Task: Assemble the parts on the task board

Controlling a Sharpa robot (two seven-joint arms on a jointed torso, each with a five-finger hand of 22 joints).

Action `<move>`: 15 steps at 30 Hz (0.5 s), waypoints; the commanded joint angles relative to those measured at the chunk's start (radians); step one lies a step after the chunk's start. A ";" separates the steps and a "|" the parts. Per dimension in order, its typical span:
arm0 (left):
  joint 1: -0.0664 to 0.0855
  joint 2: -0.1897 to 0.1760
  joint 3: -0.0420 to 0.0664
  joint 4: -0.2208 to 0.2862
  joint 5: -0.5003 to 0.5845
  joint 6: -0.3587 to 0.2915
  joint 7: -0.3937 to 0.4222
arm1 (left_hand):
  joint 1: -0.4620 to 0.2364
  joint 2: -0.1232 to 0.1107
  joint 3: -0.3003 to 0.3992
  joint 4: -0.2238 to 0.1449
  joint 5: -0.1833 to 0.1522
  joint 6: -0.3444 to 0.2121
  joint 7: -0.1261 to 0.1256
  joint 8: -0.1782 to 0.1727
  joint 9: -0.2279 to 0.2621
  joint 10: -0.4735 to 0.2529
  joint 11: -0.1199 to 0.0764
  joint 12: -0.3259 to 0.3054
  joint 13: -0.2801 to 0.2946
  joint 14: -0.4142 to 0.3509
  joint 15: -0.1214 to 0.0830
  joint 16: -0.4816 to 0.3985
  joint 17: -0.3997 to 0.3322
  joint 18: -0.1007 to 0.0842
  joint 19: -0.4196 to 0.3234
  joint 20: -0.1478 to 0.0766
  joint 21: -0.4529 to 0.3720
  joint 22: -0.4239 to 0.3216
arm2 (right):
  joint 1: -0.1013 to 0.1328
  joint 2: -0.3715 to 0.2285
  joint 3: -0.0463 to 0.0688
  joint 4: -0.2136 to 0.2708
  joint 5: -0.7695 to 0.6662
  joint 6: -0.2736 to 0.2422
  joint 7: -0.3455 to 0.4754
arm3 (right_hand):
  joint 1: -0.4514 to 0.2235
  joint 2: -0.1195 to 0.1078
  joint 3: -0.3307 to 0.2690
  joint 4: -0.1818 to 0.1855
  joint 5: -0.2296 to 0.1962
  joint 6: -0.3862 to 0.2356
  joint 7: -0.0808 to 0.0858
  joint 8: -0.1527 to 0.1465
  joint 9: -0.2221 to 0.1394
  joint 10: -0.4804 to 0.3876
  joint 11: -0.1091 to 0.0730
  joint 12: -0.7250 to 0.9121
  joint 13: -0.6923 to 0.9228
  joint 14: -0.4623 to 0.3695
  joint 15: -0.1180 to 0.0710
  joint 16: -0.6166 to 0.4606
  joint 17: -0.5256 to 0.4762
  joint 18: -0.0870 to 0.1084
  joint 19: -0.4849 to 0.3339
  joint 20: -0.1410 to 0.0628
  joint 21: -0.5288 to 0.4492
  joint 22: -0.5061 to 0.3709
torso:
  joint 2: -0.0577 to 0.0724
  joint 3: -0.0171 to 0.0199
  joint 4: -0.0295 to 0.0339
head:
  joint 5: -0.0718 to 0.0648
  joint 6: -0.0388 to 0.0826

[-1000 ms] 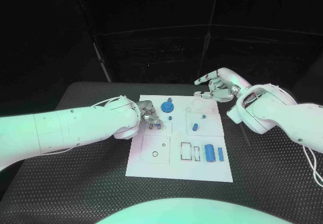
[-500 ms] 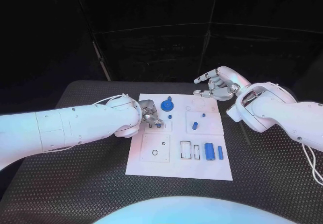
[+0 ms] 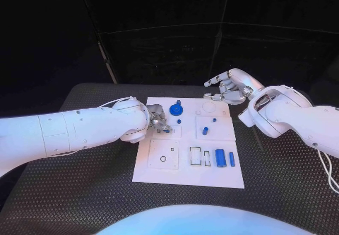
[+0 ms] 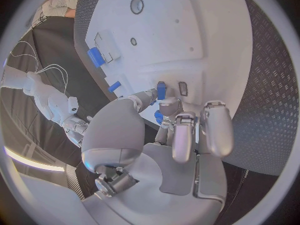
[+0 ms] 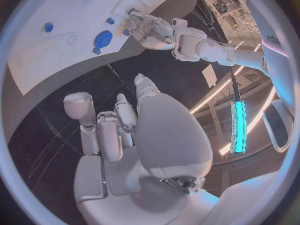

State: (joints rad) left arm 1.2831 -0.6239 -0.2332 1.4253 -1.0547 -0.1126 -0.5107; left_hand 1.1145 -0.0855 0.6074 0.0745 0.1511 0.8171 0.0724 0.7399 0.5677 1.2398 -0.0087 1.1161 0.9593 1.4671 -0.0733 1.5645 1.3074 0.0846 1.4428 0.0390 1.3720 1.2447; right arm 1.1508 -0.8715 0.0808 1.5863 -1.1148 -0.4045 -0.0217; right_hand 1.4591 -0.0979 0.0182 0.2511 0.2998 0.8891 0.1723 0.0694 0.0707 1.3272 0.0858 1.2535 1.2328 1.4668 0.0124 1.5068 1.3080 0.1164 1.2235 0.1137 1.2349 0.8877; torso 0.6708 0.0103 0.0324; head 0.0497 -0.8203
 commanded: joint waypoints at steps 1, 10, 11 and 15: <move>-0.005 0.002 -0.004 -0.005 -0.007 0.053 -0.009 | 0.007 0.002 0.164 -0.159 0.003 0.000 -0.006 0.007 0.001 0.001 -0.002 -0.001 0.000 0.104 0.001 0.006 0.263 -0.018 0.004 -0.001 0.002 0.000 | 0.002 0.000 0.001 0.000 0.003 0.008 0.009 | -0.006 0.002 -0.008 0.000 0.004 0.008 0.001 0.005 0.001 -0.003 -0.002 0.002 -0.002 0.070 -0.005 -0.006 0.126 0.013 -0.007 0.000 -0.004 -0.001 | 0.000 0.0001 -0.0002 | 0.000 -0.001; -0.005 0.002 -0.004 -0.010 -0.007 0.074 -0.012 | 0.007 0.001 0.166 -0.160 0.003 0.000 -0.006 0.007 0.001 0.003 -0.002 0.001 0.002 0.104 0.001 0.006 0.263 -0.018 0.004 -0.001 0.002 0.000 | 0.002 0.000 0.001 0.000 0.004 0.010 0.009 | -0.006 0.002 -0.008 0.000 0.004 0.008 0.001 0.005 0.001 -0.003 -0.002 0.002 -0.002 0.070 -0.005 -0.006 0.126 0.013 -0.007 0.000 -0.004 -0.001 | 0.001 0.0001 0.0011 | 0.001 -0.003; -0.005 0.002 -0.004 -0.011 -0.007 0.075 -0.013 | 0.007 0.001 0.166 -0.160 0.003 0.000 -0.006 0.007 0.001 0.003 -0.002 0.001 0.003 0.104 0.001 0.006 0.263 -0.018 0.004 -0.001 0.003 0.000 | 0.002 0.001 0.001 -0.001 0.004 0.010 0.009 | -0.006 0.002 -0.008 0.000 0.004 0.008 0.001 0.005 0.001 -0.003 -0.002 0.002 -0.002 0.070 -0.005 -0.006 0.126 0.013 -0.007 0.000 -0.004 -0.001 | 0.001 0.0001 0.0010 | 0.001 -0.003; -0.005 0.002 -0.004 -0.012 -0.007 0.079 -0.014 | 0.007 0.001 0.167 -0.160 0.003 0.000 -0.006 0.008 0.002 0.005 -0.002 0.004 0.007 0.104 0.001 0.006 0.263 -0.018 0.004 -0.001 0.003 0.001 | 0.002 0.001 0.001 -0.001 0.004 0.010 0.009 | -0.006 0.002 -0.008 0.000 0.004 0.008 0.001 0.005 0.001 -0.003 -0.002 0.002 -0.002 0.070 -0.005 -0.006 0.126 0.013 -0.007 0.000 -0.004 -0.001 | 0.000 -0.0001 -0.0005 | 0.002 -0.004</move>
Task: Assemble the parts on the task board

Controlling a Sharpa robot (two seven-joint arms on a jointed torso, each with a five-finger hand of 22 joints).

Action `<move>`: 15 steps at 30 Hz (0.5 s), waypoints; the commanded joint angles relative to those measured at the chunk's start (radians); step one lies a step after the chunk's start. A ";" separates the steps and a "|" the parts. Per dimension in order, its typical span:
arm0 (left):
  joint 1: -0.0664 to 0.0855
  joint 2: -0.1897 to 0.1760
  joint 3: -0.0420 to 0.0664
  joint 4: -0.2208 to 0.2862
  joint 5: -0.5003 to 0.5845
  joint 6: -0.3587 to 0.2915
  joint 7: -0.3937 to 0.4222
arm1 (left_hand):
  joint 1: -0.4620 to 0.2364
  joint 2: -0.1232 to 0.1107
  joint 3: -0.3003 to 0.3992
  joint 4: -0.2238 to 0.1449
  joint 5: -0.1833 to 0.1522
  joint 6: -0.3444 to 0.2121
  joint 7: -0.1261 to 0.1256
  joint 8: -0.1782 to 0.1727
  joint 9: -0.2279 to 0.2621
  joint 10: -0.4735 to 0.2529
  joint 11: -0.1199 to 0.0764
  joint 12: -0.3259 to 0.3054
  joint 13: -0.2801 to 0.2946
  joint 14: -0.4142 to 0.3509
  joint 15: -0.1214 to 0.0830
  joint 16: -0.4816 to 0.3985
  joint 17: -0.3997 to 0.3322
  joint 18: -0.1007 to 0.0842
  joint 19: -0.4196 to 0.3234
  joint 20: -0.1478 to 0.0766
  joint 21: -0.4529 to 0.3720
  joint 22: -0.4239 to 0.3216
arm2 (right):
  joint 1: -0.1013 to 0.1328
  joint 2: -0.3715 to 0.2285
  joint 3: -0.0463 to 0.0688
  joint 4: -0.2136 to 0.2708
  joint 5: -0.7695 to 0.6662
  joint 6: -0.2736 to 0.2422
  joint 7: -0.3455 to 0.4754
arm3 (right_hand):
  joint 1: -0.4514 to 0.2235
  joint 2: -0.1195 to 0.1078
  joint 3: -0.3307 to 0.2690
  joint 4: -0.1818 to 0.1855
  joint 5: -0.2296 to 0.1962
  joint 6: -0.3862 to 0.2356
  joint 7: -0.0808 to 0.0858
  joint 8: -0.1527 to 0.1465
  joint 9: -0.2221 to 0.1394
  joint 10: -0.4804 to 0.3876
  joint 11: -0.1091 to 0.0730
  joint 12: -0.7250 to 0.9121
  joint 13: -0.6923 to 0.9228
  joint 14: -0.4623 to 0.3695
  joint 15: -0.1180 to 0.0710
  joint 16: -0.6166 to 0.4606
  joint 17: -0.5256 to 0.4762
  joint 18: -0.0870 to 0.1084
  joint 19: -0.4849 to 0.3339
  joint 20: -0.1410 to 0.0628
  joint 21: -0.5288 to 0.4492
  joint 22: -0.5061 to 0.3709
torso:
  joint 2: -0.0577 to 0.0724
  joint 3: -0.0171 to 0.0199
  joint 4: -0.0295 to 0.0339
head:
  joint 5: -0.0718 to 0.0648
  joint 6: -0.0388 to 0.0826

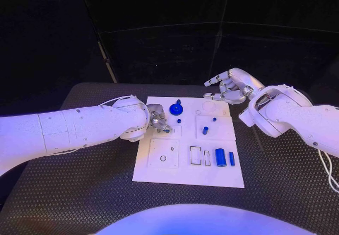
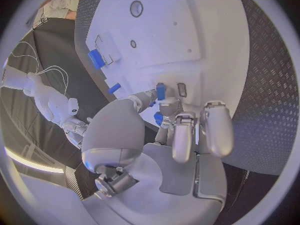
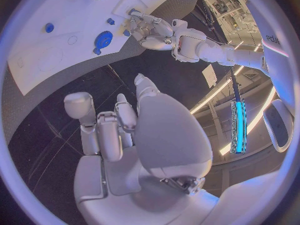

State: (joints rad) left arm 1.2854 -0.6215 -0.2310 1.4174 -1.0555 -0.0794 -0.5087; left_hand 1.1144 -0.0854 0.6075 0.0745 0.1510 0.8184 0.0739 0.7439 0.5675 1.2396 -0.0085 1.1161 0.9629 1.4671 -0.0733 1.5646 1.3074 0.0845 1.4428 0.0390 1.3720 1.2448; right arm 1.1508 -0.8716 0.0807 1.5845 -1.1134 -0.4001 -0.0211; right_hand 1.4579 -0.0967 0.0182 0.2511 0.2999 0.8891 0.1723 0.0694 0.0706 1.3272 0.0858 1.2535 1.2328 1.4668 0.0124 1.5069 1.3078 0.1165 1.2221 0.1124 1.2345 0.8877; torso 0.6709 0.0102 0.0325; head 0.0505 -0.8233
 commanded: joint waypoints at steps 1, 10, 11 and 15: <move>-0.007 0.000 -0.006 -0.004 -0.006 0.046 -0.016 | 0.007 0.001 0.167 -0.160 0.003 -0.001 -0.008 0.004 0.002 0.006 -0.002 0.005 0.004 0.104 0.001 0.006 0.263 -0.018 0.004 -0.001 0.003 0.001 | 0.002 0.001 0.001 0.001 0.003 0.005 0.009 | -0.005 0.001 -0.008 0.000 0.003 0.008 0.001 0.005 0.001 -0.003 -0.002 0.002 -0.002 0.070 -0.005 -0.006 0.126 0.013 -0.005 0.002 -0.003 -0.001 | 0.000 0.0000 -0.0007 | 0.002 -0.001; -0.007 -0.001 -0.006 -0.008 0.019 0.076 -0.021 | -0.016 -0.017 0.192 -0.158 0.042 0.004 -0.013 0.021 0.016 0.028 -0.007 0.031 0.032 0.104 -0.003 0.006 0.263 -0.018 0.006 -0.004 0.006 0.007 | 0.002 0.002 0.001 0.001 0.003 0.007 0.009 | -0.006 0.001 -0.008 0.001 0.002 0.008 0.000 0.005 0.001 -0.003 -0.002 0.002 -0.002 0.070 -0.006 -0.006 0.125 0.013 -0.005 0.002 -0.004 -0.001 | 0.001 0.0005 0.0002 | 0.005 -0.005; -0.007 0.000 -0.006 -0.009 0.021 0.078 -0.021 | -0.018 -0.017 0.192 -0.158 0.043 0.004 -0.013 0.022 0.017 0.029 -0.007 0.033 0.033 0.104 -0.003 0.006 0.263 -0.018 0.006 -0.005 0.006 0.007 | 0.002 0.003 0.001 0.001 0.003 0.007 0.009 | -0.005 0.001 -0.008 0.000 0.002 0.008 0.000 0.005 0.001 -0.004 -0.002 0.001 -0.003 0.070 -0.006 -0.007 0.125 0.013 -0.005 0.002 -0.004 -0.002 | 0.000 0.0011 -0.0003 | 0.006 -0.005; -0.007 0.004 -0.006 -0.017 0.031 0.087 -0.022 | -0.025 -0.018 0.194 -0.155 0.045 0.006 -0.016 0.026 0.020 0.035 -0.009 0.040 0.041 0.104 -0.004 0.006 0.263 -0.018 0.006 -0.006 0.005 0.007 | 0.002 0.004 0.001 0.000 0.003 0.008 0.008 | -0.004 0.002 -0.008 0.000 0.002 0.008 0.000 0.005 0.001 -0.004 -0.002 0.001 -0.003 0.070 -0.006 -0.007 0.124 0.013 -0.006 0.001 -0.005 -0.003 | 0.000 0.0010 -0.0005 | 0.005 -0.003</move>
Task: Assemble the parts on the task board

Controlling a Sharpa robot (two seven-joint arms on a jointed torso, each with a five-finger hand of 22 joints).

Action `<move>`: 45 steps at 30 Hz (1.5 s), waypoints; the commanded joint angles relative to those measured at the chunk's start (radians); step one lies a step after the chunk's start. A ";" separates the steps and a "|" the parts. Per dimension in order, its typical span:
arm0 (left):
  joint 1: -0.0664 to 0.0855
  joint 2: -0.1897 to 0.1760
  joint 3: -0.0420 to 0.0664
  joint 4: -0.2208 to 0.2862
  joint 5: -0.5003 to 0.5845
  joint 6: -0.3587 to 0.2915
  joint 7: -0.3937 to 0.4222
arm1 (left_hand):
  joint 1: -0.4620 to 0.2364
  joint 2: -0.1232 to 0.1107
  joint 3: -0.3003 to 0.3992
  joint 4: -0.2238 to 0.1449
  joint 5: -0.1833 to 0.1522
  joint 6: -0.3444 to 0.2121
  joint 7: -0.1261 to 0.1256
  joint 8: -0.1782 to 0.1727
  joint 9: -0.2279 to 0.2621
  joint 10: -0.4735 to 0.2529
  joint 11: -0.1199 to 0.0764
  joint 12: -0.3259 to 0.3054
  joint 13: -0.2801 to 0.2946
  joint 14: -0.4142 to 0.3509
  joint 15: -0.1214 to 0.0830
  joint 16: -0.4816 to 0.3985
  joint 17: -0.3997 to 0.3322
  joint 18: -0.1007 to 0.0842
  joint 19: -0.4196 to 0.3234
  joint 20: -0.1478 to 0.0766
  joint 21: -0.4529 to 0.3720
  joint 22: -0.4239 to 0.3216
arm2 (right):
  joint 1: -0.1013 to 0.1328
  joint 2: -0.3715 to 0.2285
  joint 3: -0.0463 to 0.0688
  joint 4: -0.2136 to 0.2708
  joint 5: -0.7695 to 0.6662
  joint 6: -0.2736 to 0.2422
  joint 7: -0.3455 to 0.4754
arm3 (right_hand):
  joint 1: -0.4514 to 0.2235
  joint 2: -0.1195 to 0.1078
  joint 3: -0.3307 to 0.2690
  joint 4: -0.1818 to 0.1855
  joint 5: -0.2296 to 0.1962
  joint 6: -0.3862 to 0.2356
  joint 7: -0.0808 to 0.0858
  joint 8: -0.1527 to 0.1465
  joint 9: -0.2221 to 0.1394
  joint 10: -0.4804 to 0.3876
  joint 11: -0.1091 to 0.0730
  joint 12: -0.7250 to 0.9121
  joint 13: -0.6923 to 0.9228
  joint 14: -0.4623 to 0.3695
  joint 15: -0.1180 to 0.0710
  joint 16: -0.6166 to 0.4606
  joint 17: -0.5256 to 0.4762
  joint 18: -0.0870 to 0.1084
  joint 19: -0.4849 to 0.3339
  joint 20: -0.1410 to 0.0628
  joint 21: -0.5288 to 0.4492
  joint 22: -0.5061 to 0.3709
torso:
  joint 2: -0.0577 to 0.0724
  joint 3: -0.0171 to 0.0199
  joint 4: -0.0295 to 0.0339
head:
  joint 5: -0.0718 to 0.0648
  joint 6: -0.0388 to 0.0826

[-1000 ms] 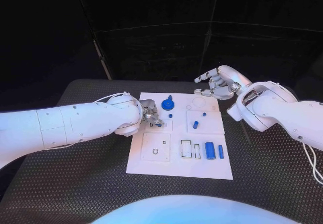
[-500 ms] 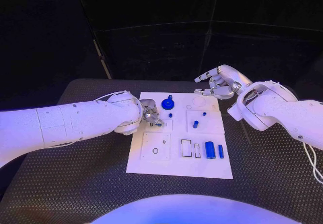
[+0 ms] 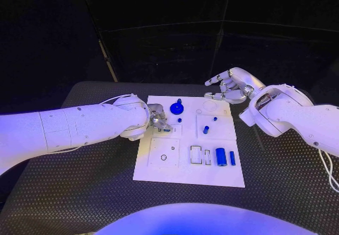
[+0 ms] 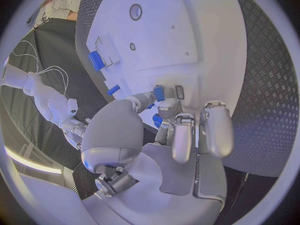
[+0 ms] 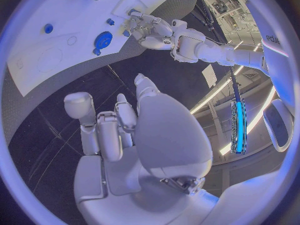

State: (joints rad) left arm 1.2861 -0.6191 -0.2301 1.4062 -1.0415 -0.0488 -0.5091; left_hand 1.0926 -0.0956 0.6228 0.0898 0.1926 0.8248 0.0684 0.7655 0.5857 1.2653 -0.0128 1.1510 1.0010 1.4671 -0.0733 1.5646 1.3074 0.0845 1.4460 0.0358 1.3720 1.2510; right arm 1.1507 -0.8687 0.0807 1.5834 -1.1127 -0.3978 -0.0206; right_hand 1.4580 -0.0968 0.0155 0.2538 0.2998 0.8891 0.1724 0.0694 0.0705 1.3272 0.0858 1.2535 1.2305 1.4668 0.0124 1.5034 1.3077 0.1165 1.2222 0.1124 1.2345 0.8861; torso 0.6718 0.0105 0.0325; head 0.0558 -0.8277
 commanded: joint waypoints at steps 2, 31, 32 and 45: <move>-0.007 0.004 -0.006 -0.010 0.021 0.061 -0.022 | -0.008 -0.007 0.180 -0.168 0.004 0.002 -0.012 0.008 0.005 0.013 -0.006 0.010 0.008 0.104 -0.005 0.006 0.263 -0.018 0.003 -0.003 0.006 0.001 | 0.002 0.002 0.001 0.001 0.002 0.007 0.008 | -0.004 0.002 -0.005 -0.003 0.003 0.008 0.000 0.005 0.001 -0.004 -0.003 0.001 -0.001 0.070 -0.006 -0.004 0.124 0.013 -0.006 0.001 -0.005 -0.001 | 0.000 0.0006 -0.0005 | 0.000 0.001; -0.002 0.066 -0.006 -0.086 0.060 0.139 -0.024 | -0.055 0.011 0.147 -0.141 -0.001 0.024 -0.032 0.034 0.032 0.052 -0.021 0.060 0.059 0.104 -0.018 0.006 0.263 -0.020 0.006 -0.014 0.008 0.010 | 0.002 0.002 0.001 -0.001 0.052 0.022 0.009 | 0.004 0.004 -0.003 -0.009 0.005 0.009 -0.001 0.005 0.001 -0.007 -0.003 -0.002 -0.005 0.065 -0.007 -0.015 0.103 0.018 -0.019 0.001 -0.019 -0.028 | -0.001 0.0006 0.0008 | -0.005 0.001; -0.002 0.067 -0.006 -0.087 0.060 0.140 -0.024 | -0.056 0.011 0.145 -0.140 -0.001 0.025 -0.033 0.035 0.033 0.053 -0.022 0.062 0.060 0.104 -0.018 0.006 0.263 -0.020 0.007 -0.015 0.008 0.011 | 0.002 0.002 0.001 -0.001 0.052 0.023 0.009 | 0.004 0.004 -0.003 -0.009 0.005 0.009 -0.001 0.005 0.001 -0.007 -0.003 -0.002 -0.005 0.064 -0.007 -0.016 0.102 0.018 -0.019 0.000 -0.020 -0.029 | -0.001 0.0007 0.0010 | -0.005 0.001; 0.000 0.075 -0.006 -0.098 0.059 0.147 -0.023 | -0.071 0.015 0.114 -0.129 -0.002 0.039 -0.041 0.041 0.041 0.062 -0.029 0.072 0.068 0.104 -0.024 0.006 0.263 -0.021 0.009 -0.020 0.011 0.016 | 0.002 0.001 0.001 -0.001 0.053 0.026 0.010 | 0.005 0.004 -0.003 -0.010 0.006 0.010 -0.001 0.005 0.001 -0.011 -0.003 -0.006 -0.009 0.061 -0.007 -0.022 0.091 0.020 -0.026 0.000 -0.027 -0.042 | -0.001 0.0000 0.0010 | -0.007 0.000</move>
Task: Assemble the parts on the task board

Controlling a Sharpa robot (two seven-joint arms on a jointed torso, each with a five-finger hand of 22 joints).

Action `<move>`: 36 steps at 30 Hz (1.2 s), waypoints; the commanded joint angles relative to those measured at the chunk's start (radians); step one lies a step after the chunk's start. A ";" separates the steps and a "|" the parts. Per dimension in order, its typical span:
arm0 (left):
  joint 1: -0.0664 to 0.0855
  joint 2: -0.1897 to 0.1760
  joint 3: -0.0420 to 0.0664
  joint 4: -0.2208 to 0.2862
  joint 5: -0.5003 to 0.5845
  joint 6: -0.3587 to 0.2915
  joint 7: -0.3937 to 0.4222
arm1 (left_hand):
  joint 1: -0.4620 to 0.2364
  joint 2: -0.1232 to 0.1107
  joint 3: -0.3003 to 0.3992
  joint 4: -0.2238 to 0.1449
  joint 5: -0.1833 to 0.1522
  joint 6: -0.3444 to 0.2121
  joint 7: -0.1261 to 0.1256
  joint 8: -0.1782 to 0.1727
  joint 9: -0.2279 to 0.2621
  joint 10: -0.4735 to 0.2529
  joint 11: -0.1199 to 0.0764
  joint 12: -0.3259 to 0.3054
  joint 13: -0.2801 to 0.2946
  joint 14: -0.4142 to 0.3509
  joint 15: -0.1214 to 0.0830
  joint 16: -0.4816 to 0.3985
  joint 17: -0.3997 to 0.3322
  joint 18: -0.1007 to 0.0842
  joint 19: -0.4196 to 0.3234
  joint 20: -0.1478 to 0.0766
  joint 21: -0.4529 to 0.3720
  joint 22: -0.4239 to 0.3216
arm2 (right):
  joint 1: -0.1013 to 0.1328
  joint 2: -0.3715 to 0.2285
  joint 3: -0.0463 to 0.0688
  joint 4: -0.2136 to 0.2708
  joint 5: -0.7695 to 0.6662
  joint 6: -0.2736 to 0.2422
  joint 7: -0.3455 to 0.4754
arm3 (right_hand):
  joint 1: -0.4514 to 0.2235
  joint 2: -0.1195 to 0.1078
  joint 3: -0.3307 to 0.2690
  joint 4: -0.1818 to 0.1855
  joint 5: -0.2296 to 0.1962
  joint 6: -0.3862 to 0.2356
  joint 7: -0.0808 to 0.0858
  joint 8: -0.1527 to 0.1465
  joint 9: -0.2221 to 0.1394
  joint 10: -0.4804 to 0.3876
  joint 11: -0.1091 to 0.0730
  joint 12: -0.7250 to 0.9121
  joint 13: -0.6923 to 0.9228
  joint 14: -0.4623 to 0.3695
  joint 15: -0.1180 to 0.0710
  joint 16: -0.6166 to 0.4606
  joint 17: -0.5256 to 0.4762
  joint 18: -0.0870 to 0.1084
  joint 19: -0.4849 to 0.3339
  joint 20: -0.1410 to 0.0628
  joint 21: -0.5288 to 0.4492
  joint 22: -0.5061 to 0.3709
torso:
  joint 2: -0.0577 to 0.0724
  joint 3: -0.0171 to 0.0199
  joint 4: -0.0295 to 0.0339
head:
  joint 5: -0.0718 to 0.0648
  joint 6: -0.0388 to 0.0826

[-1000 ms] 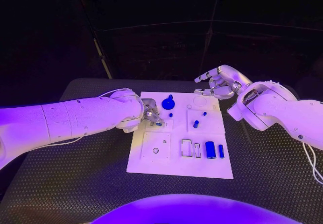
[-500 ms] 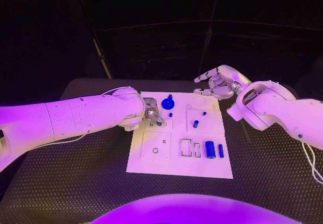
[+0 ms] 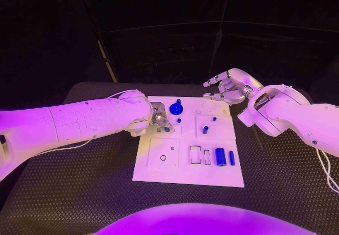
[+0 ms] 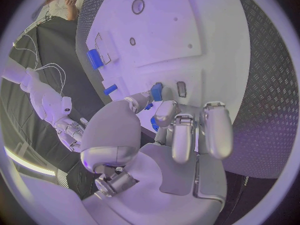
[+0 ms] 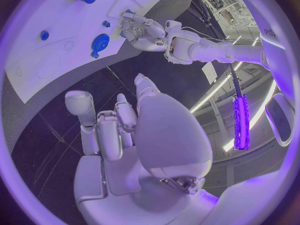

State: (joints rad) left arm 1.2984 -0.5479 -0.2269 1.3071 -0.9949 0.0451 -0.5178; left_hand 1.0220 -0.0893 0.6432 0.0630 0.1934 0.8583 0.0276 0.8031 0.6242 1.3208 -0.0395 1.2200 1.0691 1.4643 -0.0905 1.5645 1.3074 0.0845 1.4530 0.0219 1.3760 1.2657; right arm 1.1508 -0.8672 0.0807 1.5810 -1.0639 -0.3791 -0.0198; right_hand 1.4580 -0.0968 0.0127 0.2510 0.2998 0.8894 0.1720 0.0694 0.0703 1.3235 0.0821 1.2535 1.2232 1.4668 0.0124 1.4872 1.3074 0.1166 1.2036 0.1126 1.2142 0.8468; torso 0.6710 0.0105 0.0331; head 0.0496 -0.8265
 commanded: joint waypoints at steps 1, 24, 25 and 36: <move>-0.012 0.004 -0.009 0.000 0.012 0.054 -0.015 | -0.002 0.007 0.088 -0.101 -0.003 0.006 -0.001 0.004 0.003 0.007 -0.003 0.003 0.000 0.106 -0.008 0.006 0.263 -0.021 0.003 -0.007 0.007 0.002 | 0.002 0.000 0.001 0.002 0.004 0.007 0.010 | 0.005 0.004 0.000 -0.007 0.006 0.009 0.000 0.005 0.001 -0.007 0.000 -0.006 -0.002 0.061 -0.007 -0.006 0.091 0.020 -0.007 0.000 -0.007 -0.002 | 0.000 0.0000 0.0008 | -0.002 -0.001; -0.010 0.013 -0.009 -0.024 -0.001 0.051 -0.014 | -0.088 0.015 -0.164 0.012 -0.007 0.043 -0.014 -0.003 0.016 0.014 -0.013 0.023 0.014 0.106 -0.017 0.006 0.263 -0.024 0.010 -0.017 0.011 0.020 | 0.002 0.002 0.001 0.000 0.004 0.006 0.013 | -0.005 0.002 -0.009 -0.004 -0.011 0.008 0.000 0.003 0.000 -0.019 0.001 -0.019 -0.017 0.056 -0.007 -0.020 0.072 0.025 -0.021 -0.001 -0.029 -0.032 | 0.000 0.0001 0.0003 | -0.003 -0.003; -0.010 0.013 -0.009 -0.024 -0.001 0.051 -0.014 | -0.090 0.016 -0.172 0.016 -0.007 0.043 -0.014 -0.003 0.017 0.014 -0.013 0.023 0.014 0.106 -0.017 0.006 0.263 -0.024 0.010 -0.017 0.011 0.020 | 0.002 0.002 0.001 0.000 0.004 0.006 0.013 | -0.006 0.002 -0.010 -0.004 -0.015 0.008 0.000 0.003 0.000 -0.020 0.001 -0.020 -0.019 0.056 -0.007 -0.022 0.071 0.025 -0.022 -0.001 -0.031 -0.034 | 0.000 0.0000 0.0004 | -0.003 -0.003; -0.011 -0.002 -0.006 -0.011 -0.004 0.041 -0.013 | -0.116 0.008 -0.307 0.072 -0.009 0.049 -0.015 0.002 0.026 0.012 -0.014 0.023 0.006 0.106 -0.017 0.006 0.263 -0.025 0.013 -0.018 0.012 0.026 | 0.001 0.002 0.001 -0.003 0.004 0.008 0.017 | -0.018 -0.002 -0.021 0.002 -0.025 0.007 0.001 0.003 0.000 -0.021 0.001 -0.022 -0.022 0.055 -0.007 -0.027 0.065 0.026 -0.025 -0.001 -0.039 -0.045 | 0.000 -0.0008 0.0015 | -0.004 -0.001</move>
State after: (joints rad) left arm 1.2963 -0.5471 -0.2281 1.2907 -0.9987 0.0555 -0.5177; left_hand 0.9149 -0.0816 0.3467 0.1309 0.1898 0.9009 0.0124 0.8008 0.6496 1.3349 -0.0537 1.2415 1.0759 1.4670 -0.1019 1.5646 1.3074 0.0691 1.4637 0.0107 1.3838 1.2908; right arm 1.1508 -0.8659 0.0806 1.5776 -1.0623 -0.3763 -0.0154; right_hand 1.4493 -0.0945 -0.0016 0.2542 0.2805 0.8926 0.1687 0.0694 0.0702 1.3093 0.0821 1.2349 1.2021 1.4668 0.0124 1.4639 1.3073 0.1324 1.1864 0.1126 1.1795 0.8033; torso 0.6710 0.0100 0.0337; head 0.0456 -0.8286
